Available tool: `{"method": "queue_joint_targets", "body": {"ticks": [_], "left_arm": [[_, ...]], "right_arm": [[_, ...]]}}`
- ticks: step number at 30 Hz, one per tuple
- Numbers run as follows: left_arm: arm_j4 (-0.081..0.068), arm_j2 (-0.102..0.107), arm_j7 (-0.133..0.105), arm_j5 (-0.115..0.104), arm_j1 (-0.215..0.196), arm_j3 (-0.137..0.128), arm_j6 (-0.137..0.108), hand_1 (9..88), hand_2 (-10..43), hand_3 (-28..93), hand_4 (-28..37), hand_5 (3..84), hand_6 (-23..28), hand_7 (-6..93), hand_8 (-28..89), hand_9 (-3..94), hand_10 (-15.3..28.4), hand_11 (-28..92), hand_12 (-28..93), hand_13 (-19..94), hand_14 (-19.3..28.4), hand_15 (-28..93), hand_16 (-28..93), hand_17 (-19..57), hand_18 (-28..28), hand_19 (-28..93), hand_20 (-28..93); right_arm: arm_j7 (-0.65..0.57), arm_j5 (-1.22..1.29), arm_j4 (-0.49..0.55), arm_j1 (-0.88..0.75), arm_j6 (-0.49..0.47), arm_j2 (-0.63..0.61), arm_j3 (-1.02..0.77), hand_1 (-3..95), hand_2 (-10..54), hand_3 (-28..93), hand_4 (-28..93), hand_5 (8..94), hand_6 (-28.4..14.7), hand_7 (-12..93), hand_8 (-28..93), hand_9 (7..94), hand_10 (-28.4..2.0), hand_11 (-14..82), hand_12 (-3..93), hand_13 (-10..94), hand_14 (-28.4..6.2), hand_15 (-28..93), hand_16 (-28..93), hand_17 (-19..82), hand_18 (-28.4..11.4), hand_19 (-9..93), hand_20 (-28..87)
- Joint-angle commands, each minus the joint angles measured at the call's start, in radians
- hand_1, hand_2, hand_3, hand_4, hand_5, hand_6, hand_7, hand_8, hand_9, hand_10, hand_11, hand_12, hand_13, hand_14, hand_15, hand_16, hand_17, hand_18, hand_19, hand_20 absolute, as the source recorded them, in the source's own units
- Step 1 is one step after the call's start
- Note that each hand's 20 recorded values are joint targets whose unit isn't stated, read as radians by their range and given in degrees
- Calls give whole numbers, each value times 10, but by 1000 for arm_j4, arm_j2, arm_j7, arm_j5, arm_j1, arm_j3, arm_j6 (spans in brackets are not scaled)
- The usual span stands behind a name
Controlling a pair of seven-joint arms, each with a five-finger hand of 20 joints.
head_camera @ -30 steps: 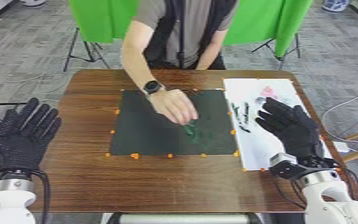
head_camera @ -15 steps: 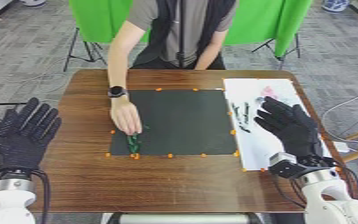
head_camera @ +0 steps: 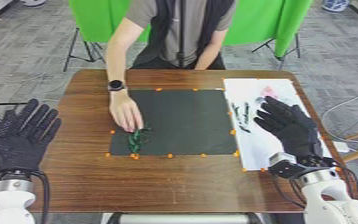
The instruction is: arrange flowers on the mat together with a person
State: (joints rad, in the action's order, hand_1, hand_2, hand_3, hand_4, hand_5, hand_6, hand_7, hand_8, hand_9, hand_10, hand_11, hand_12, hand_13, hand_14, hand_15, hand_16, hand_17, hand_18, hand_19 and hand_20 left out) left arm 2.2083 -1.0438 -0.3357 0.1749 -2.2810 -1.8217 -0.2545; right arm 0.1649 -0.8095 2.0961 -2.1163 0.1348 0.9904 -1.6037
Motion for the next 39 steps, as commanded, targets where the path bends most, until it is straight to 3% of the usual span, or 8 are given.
{"method": "queue_joint_targets", "body": {"ticks": [1,11,20,23,28,31,34,39], "left_arm": [[-2,-4,-5,-4,-20,0,3,308,132,711,-283,407,72,200,-119,359,155,190,82,248,141,310,-89,-50,127,334,111],[0,-4,-9,-5,-22,2,-6,309,132,708,-283,408,73,199,-120,358,154,190,83,247,140,306,-89,-50,127,334,111],[4,-7,-16,-6,-30,-3,-4,310,131,709,-283,408,74,197,-119,354,154,189,81,245,138,304,-90,-45,122,329,109],[4,-7,-16,-5,-31,-5,-3,311,131,708,-283,408,74,197,-119,354,153,189,81,246,138,304,-90,-45,122,328,109],[4,-8,-14,-5,-31,-5,-1,310,131,709,-283,408,74,197,-119,354,154,190,81,245,139,307,-90,-46,122,330,109],[3,-6,-12,-9,-29,-4,-5,310,131,708,-283,408,73,197,-119,354,154,190,80,245,139,308,-91,-46,122,330,109],[2,-2,-11,-7,-27,-5,-6,311,132,708,-283,408,73,199,-119,353,154,190,80,245,138,307,-92,-46,122,330,109],[-1,0,-5,-6,-23,-1,-4,311,132,707,-283,408,73,201,-120,354,154,191,81,245,138,307,-91,-46,122,331,109]], "right_arm": [[2,-1,4,-9,4,-4,-5,110,114,752,-231,398,-20,166,-99,375,-135,36,136,294,-143,63,244,95,-162,283,136],[31,-91,6,-27,125,-58,-76,117,111,756,-230,397,-25,168,-99,367,-143,34,139,295,-142,62,241,100,-157,283,134],[-114,-621,21,-102,224,-106,-197,136,68,762,-223,347,-32,164,-97,324,-152,23,146,251,-143,47,241,93,-148,267,124],[-259,-859,44,-132,257,-120,-229,149,45,753,-219,332,-39,152,-92,310,-160,17,148,234,-145,42,242,90,-146,267,124],[-745,-1424,63,-107,254,-184,-135,185,-39,727,-202,314,-58,127,-75,320,-184,19,155,248,-161,91,235,90,-169,368,140],[-887,-1604,51,-85,206,-197,-86,201,-81,723,-222,340,-80,127,-74,356,-189,50,173,266,-163,169,214,99,-175,420,139],[-1010,-1701,13,-33,186,-200,-27,245,-95,731,-259,453,-112,133,-81,417,-197,136,213,270,-173,302,203,109,-174,485,144],[-1058,-1719,-32,2,164,-188,-3,280,-95,753,-250,508,-115,137,-86,431,-209,153,208,243,-190,338,161,94,-179,510,118]]}}
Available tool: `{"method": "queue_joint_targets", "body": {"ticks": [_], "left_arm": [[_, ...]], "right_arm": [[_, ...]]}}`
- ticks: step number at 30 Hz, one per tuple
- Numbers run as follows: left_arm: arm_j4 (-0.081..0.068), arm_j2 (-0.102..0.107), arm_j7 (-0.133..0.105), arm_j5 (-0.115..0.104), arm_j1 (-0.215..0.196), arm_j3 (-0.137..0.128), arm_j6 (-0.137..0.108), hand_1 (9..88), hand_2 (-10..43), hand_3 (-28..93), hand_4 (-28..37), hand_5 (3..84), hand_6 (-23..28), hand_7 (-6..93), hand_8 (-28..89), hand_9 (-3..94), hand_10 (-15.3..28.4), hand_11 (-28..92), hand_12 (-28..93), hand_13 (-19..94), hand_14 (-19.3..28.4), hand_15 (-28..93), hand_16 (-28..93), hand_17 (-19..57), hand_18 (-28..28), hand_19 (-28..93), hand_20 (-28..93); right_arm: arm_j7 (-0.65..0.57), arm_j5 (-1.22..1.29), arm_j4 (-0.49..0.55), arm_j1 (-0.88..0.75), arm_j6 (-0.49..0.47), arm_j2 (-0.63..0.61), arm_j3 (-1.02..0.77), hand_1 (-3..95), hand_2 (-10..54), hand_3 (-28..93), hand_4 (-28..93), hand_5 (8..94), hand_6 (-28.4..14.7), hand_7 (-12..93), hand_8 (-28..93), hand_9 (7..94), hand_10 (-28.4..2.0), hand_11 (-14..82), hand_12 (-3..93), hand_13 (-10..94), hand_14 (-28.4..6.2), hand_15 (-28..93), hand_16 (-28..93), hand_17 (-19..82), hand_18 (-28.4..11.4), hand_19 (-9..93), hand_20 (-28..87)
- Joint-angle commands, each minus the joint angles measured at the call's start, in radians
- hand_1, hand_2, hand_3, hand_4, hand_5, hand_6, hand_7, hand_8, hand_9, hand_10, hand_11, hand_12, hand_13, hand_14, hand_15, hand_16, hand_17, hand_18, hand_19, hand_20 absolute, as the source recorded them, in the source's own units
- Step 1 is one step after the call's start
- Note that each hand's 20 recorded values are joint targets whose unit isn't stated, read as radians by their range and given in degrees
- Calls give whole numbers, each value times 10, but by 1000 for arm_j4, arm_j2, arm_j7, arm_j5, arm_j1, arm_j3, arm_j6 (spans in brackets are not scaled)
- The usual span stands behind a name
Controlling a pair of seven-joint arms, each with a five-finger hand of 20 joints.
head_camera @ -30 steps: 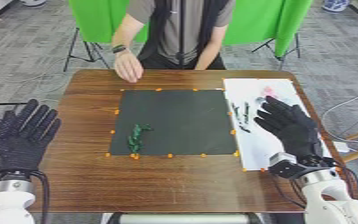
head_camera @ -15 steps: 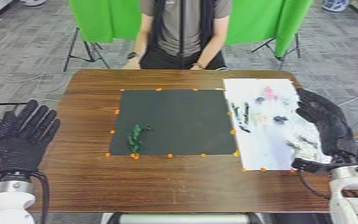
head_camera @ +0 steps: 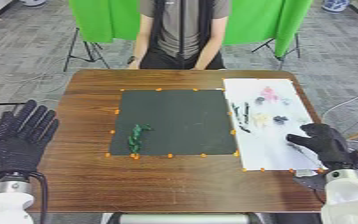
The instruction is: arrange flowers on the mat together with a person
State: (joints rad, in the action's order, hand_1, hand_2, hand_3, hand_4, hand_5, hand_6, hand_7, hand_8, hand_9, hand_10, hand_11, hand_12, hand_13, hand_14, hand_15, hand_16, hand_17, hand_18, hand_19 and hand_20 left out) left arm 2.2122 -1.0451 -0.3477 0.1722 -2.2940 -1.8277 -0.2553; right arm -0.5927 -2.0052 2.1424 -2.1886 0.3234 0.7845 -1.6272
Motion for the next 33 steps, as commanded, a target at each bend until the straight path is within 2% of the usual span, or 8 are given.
{"method": "queue_joint_targets", "body": {"ticks": [1,7,11,13,16,20,28,33], "left_arm": [[-5,1,8,-4,-11,4,-3,311,132,707,-283,408,73,201,-120,354,154,192,82,246,138,307,-91,-46,122,330,108],[-1,-1,5,-6,-21,7,-1,311,133,707,-283,408,73,201,-120,356,154,193,82,247,140,309,-91,-46,122,331,108],[-4,-2,9,-5,-15,7,-3,311,134,707,-283,408,73,201,-120,357,154,194,82,248,140,313,-91,-46,122,331,108],[-3,-1,7,-5,-17,5,-3,311,134,706,-283,409,74,202,-120,357,154,195,82,248,141,314,-91,-46,122,332,109],[-2,-2,5,-8,-17,7,-5,310,134,707,-283,408,72,204,-120,356,154,196,83,248,141,314,-91,-47,122,333,109],[-1,-4,7,-7,-18,9,-7,311,134,707,-283,409,73,202,-121,357,154,195,82,249,142,318,-89,-47,122,333,109],[0,-4,12,-6,-19,11,-11,315,131,707,-283,409,73,202,-121,358,154,198,83,250,144,323,-90,-47,122,334,109],[-5,-3,27,-4,-9,28,-7,316,132,706,-283,409,73,203,-121,358,154,197,82,250,145,325,-91,-47,122,335,110]], "right_arm": [[-299,-528,-84,74,-37,19,21,280,-95,754,-249,508,-115,139,-85,428,-211,153,208,237,-191,338,158,89,-181,512,116],[-308,-495,-110,68,-101,40,13,288,-95,767,-257,466,-91,177,-89,408,-209,154,208,223,-193,346,149,77,-183,525,96],[-316,-464,-123,70,-91,47,13,304,-95,760,-272,501,-80,218,-95,427,-203,189,220,235,-192,362,150,85,-184,537,95],[-316,-472,-131,70,-71,46,19,314,-95,755,-280,536,-74,240,-101,437,-198,260,253,253,-189,412,167,95,-185,554,100],[-321,-471,-135,71,-85,48,19,323,-95,754,-282,599,-45,274,-109,433,-196,416,326,270,-195,570,225,113,-188,587,121],[-309,-444,-128,67,-104,53,13,331,-95,743,-283,637,-33,281,-117,428,-196,502,377,277,-201,639,280,120,-194,603,146],[-269,-367,-117,86,-193,55,38,326,-95,742,-283,654,-28,269,-119,432,-193,510,392,286,-198,641,310,121,-195,597,158],[-280,-357,-133,118,-230,67,72,331,-95,747,-282,658,-30,260,-121,434,-193,502,394,289,-198,636,320,122,-195,594,168]]}}
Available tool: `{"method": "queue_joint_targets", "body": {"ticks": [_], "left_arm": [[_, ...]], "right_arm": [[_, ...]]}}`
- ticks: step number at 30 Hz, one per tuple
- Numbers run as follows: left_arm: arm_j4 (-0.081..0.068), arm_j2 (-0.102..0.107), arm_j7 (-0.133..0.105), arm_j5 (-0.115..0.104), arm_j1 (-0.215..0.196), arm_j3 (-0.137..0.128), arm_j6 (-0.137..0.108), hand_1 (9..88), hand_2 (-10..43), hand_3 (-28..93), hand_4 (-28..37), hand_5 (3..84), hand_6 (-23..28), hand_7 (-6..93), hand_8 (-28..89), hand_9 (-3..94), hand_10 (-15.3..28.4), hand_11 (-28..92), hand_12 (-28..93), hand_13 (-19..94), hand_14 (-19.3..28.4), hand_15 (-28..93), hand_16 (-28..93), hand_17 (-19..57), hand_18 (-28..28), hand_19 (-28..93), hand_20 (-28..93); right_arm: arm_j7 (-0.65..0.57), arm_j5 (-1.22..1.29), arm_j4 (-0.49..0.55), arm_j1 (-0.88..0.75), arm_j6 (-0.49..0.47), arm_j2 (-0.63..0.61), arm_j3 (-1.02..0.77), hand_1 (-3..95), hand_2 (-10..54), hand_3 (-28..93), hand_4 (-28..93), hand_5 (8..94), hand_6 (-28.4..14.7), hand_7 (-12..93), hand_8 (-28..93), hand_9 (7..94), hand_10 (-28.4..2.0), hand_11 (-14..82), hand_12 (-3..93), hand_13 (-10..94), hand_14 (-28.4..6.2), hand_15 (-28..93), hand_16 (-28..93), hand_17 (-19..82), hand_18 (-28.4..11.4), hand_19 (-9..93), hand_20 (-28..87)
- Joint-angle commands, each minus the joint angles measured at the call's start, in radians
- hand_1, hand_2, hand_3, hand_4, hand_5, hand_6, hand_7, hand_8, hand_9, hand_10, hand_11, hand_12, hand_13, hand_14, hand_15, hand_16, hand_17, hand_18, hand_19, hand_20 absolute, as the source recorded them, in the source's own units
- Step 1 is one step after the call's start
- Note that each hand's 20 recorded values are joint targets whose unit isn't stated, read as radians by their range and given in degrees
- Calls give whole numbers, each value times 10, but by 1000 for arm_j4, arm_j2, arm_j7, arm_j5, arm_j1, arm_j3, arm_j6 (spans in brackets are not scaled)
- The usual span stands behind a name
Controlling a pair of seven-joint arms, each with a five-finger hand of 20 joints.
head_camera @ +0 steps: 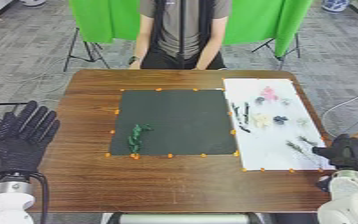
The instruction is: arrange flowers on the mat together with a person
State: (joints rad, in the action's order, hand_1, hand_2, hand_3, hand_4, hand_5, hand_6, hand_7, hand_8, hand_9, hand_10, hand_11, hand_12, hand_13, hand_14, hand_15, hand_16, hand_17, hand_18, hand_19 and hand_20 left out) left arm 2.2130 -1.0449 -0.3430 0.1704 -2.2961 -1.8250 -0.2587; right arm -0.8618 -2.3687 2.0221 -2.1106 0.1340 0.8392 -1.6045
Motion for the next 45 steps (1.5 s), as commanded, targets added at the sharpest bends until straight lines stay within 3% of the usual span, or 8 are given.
{"method": "queue_joint_targets", "body": {"ticks": [1,6,8,17,29,36,40,45], "left_arm": [[-5,-3,21,-2,-7,28,-6,316,133,706,-283,409,73,203,-121,358,154,196,82,250,145,325,-91,-47,122,335,110],[-4,-3,29,7,-7,31,-8,321,143,705,-283,410,72,205,-121,359,153,199,83,249,147,330,-90,-50,124,340,112],[-4,-4,31,5,-8,30,-9,322,145,706,-283,410,72,206,-122,360,153,200,83,250,147,332,-89,-51,126,343,113],[-6,-4,32,3,-7,32,-8,319,143,708,-283,410,71,207,-123,360,153,200,83,249,148,339,-90,-53,127,347,114],[-9,0,29,-13,-6,42,-12,317,142,711,-283,410,72,206,-123,359,153,200,83,250,150,343,-90,-55,129,348,115],[-21,10,41,-6,22,66,-11,318,142,711,-283,409,72,206,-123,360,153,200,83,250,149,342,-90,-56,130,349,115],[-24,17,49,-9,32,77,-20,317,142,711,-283,409,72,207,-123,359,153,200,83,249,149,341,-90,-55,130,348,115],[-38,30,68,-10,61,103,-27,318,141,712,-283,409,72,207,-123,359,153,200,83,249,149,342,-89,-54,130,346,115]], "right_arm": [[-15,6,-22,48,-37,14,57,337,-95,748,-282,659,-30,258,-121,435,-193,500,393,289,-197,636,321,122,-196,594,170],[-40,-40,-47,61,31,11,90,461,-95,721,-279,675,-24,278,11,464,-183,505,382,320,-184,635,309,139,-193,593,168],[-54,-63,-48,61,60,9,96,510,-95,692,-282,701,-12,320,49,515,-158,460,457,371,-168,639,313,162,-191,616,175],[-49,-52,-17,67,111,-2,105,551,-78,660,-282,725,21,350,28,728,-86,336,559,561,-121,630,393,252,-198,705,264],[-82,-100,103,317,204,-58,395,547,-93,669,-254,747,16,327,50,756,-96,412,531,602,-124,682,426,308,-213,758,332],[-8,-22,26,636,162,43,668,549,-95,666,-243,749,10,320,65,759,-95,392,524,602,-131,673,420,310,-215,755,330],[40,131,10,709,107,137,719,549,-95,666,-239,748,9,319,69,759,-95,384,527,600,-131,672,417,309,-216,752,328],[30,-21,-83,766,66,242,830,549,-95,665,-236,750,5,316,72,762,-96,379,528,603,-133,672,413,309,-219,752,326]]}}
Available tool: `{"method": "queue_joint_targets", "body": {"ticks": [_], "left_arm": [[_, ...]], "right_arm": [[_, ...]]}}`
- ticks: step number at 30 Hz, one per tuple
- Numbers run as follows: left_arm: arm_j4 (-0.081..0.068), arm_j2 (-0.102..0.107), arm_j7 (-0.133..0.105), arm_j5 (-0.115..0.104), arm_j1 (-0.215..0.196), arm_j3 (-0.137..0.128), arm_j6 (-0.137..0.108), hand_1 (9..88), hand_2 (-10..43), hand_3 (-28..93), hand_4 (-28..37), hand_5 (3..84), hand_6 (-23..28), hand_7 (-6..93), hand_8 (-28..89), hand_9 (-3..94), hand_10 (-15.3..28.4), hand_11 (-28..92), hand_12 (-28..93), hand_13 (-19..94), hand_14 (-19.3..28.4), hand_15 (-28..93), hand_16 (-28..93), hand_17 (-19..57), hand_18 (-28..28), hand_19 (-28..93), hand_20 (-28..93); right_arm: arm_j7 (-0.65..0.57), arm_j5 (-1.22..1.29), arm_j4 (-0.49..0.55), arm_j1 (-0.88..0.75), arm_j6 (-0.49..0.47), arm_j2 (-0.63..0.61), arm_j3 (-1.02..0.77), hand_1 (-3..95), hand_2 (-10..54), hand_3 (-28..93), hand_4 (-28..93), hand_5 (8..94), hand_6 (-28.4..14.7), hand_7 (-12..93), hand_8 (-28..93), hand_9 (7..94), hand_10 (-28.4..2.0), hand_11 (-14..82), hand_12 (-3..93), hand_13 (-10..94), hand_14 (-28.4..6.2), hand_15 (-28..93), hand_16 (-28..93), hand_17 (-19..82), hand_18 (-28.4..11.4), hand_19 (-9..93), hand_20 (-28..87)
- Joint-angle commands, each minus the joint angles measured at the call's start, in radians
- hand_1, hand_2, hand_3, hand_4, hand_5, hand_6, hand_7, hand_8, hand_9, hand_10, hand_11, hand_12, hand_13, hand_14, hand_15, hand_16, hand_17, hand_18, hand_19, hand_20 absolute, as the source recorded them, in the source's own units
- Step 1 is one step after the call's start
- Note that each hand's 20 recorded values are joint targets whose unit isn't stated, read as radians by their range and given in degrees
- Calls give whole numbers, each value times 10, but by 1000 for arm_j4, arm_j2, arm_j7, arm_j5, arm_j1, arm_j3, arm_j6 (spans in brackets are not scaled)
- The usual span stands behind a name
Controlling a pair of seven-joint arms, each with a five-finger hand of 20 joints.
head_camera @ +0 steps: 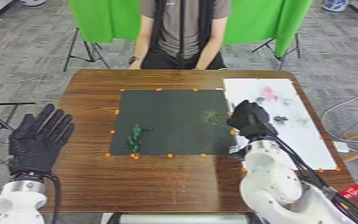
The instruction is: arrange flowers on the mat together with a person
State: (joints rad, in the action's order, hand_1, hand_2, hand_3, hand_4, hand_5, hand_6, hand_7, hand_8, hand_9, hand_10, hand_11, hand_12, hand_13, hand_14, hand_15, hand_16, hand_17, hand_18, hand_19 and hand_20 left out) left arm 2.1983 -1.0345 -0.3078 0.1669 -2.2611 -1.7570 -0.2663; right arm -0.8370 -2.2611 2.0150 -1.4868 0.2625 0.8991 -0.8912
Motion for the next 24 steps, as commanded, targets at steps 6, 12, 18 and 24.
{"method": "queue_joint_targets", "body": {"ticks": [6,12,18,24], "left_arm": [[-29,39,48,-13,48,53,-44,318,140,712,-283,409,72,206,-123,358,153,200,83,249,149,342,-89,-54,129,345,115],[-33,44,59,-24,55,63,-44,319,140,712,-283,412,74,205,-122,362,153,202,83,251,149,345,-89,-54,130,349,117],[-36,47,60,-28,59,64,-43,319,140,713,-283,413,73,206,-123,363,154,204,83,252,150,348,-90,-55,130,349,117],[-40,50,62,-32,66,72,-42,320,139,712,-283,414,74,206,-123,363,154,204,83,253,150,349,-91,-55,131,350,117]], "right_arm": [[-23,-291,-182,152,-70,270,192,542,-95,664,-212,761,-1,310,89,767,-105,393,513,613,-140,679,401,312,-232,767,315],[-63,-343,-224,148,-80,310,233,527,-95,667,-185,771,-9,311,120,770,-115,417,488,620,-151,692,395,314,-249,794,302],[-50,-294,-232,117,-118,342,218,530,-95,659,-189,775,-15,304,123,771,-119,422,483,621,-157,699,395,314,-254,804,298],[-68,-192,-225,80,-138,385,183,532,-95,655,-186,784,-19,270,110,778,-118,418,465,634,-154,695,385,323,-261,818,288]]}}
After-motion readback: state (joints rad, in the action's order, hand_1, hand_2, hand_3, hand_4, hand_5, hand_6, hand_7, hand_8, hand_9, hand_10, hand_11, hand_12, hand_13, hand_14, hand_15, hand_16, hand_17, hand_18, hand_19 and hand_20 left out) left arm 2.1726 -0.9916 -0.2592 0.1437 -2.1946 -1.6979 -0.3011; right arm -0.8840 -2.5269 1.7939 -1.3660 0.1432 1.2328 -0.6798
